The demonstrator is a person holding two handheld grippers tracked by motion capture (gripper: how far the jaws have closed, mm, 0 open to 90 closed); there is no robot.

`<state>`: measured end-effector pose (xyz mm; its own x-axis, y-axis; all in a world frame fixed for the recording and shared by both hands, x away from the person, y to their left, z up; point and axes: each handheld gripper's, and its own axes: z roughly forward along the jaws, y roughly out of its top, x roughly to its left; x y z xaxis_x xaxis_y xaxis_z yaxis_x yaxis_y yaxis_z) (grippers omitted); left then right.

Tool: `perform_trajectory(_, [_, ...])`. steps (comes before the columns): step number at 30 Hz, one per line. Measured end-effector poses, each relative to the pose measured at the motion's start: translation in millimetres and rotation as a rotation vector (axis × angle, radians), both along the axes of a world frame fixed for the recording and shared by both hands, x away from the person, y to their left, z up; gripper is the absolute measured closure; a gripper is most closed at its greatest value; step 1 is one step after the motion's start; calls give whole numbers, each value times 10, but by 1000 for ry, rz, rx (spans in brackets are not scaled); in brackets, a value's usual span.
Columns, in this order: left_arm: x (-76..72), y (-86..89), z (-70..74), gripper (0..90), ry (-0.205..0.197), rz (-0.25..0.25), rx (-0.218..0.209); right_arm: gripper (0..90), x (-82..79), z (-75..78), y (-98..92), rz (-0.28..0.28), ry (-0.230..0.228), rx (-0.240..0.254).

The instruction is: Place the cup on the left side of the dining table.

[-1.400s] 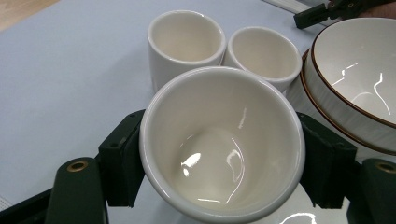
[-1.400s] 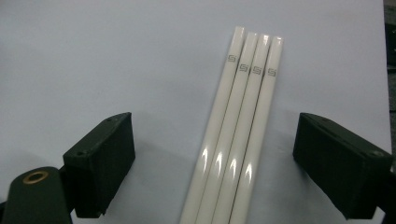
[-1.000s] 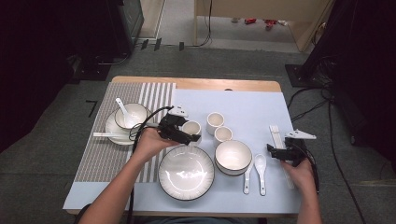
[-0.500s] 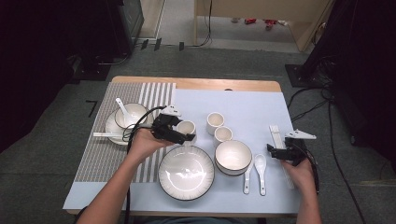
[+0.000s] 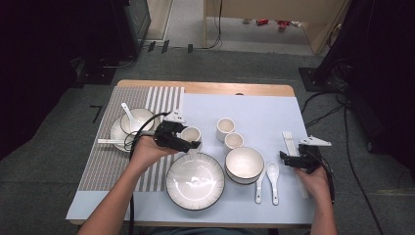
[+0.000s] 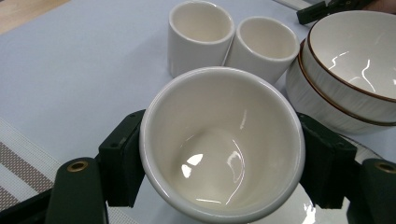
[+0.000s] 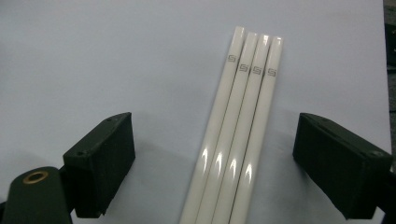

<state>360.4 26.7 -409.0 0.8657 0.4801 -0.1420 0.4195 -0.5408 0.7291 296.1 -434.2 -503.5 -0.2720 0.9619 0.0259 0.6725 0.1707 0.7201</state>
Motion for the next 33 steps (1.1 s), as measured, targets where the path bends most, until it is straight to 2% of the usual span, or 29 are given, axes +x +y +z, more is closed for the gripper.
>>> perform_trajectory(3, [-28, 3, -8, 279, -17, 5, 18, 126, 0, 0, 0, 0, 0, 0])
perform_trajectory(5, [-42, 23, -12, 279, -3, 3, 4, 125, 0, 0, 0, 0, 0, 0])
perform_trajectory(12, [-87, 78, -9, 279, 4, 12, 1, 125, 0, 0, 0, 0, 0, 0])
perform_trajectory(26, [-110, 161, 38, 278, 7, 31, -28, 125, 0, -1, -1, 0, 0, 1])
perform_trajectory(30, [-128, 190, 47, 279, 1, 37, -18, 125, 0, -1, -1, 0, 0, 1])
perform_trajectory(33, [-144, 230, 56, 279, 0, 42, -26, 125, 0, -1, 0, 0, 0, 1])
